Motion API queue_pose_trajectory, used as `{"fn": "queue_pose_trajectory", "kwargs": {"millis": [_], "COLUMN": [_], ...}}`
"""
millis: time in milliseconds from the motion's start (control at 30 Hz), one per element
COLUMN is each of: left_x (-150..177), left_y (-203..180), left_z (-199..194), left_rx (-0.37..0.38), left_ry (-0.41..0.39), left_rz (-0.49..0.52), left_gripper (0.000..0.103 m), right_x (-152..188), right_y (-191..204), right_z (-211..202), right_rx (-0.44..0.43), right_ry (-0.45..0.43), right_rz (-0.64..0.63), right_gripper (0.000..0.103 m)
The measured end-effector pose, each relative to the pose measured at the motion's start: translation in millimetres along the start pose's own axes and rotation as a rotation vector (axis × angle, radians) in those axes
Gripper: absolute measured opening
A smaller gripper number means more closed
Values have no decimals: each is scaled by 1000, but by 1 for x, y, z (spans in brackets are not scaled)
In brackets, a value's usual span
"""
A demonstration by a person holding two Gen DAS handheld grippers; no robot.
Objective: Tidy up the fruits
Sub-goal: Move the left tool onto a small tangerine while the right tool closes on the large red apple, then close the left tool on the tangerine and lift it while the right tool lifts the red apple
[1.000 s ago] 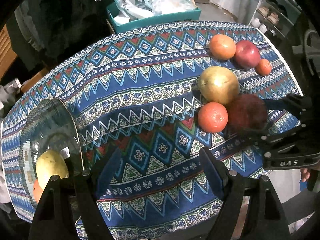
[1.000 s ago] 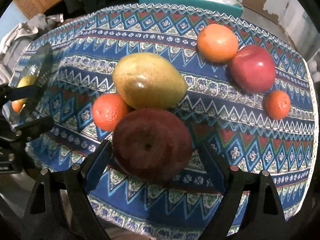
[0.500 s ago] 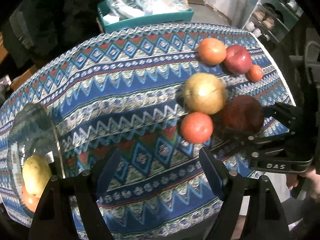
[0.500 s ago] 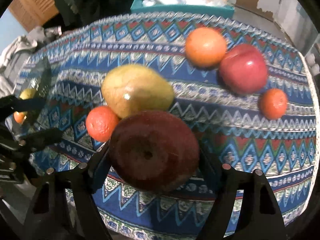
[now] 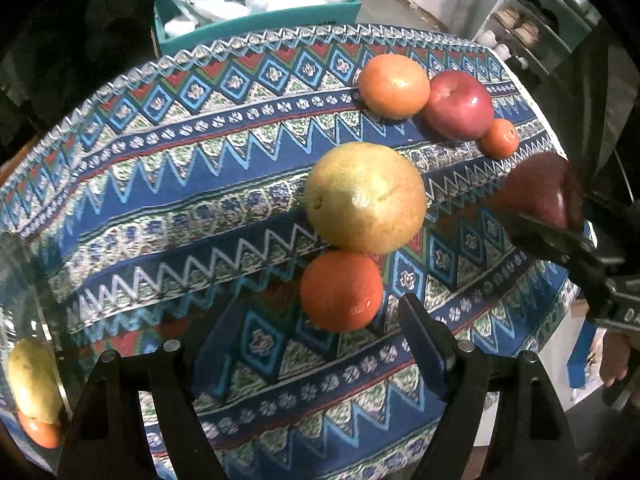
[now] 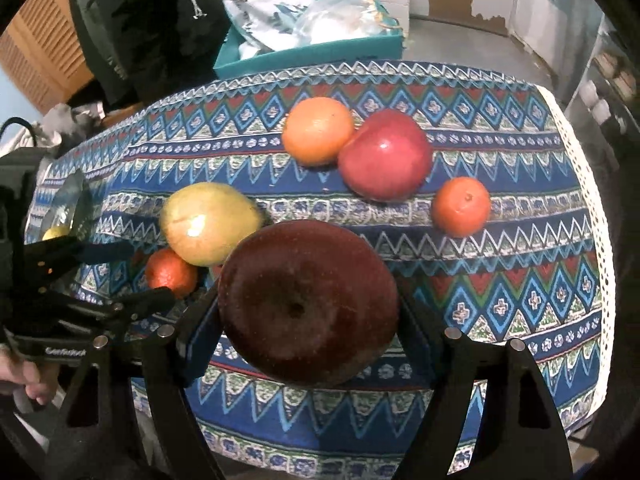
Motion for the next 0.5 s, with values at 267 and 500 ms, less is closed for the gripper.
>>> {"fn": "queue_pose_trajectory", "kwargs": {"millis": [267, 500], "left_x": [-5, -7], "left_y": [-9, -18], "left_z": [15, 22], "left_rx": [1, 33], "left_ry": [15, 9], "left_rz": [-13, 6], "left_gripper": [82, 46], "right_x": [0, -1], "right_y": [-10, -11], "right_z": [4, 6], "right_rx": [-18, -26], "right_ry": [1, 5], "right_rz": [20, 22], "right_gripper": [78, 78]}}
Point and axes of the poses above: each gripper's, at about its wrist camera, not at the fingertips, and z roughly the way its jaws point, y to its left, x to its underside, the point moved 3 cm from there along z, roughly the way its jaws point, and after that the axes turned 13 degrees about -x, right-handed, at the moved point
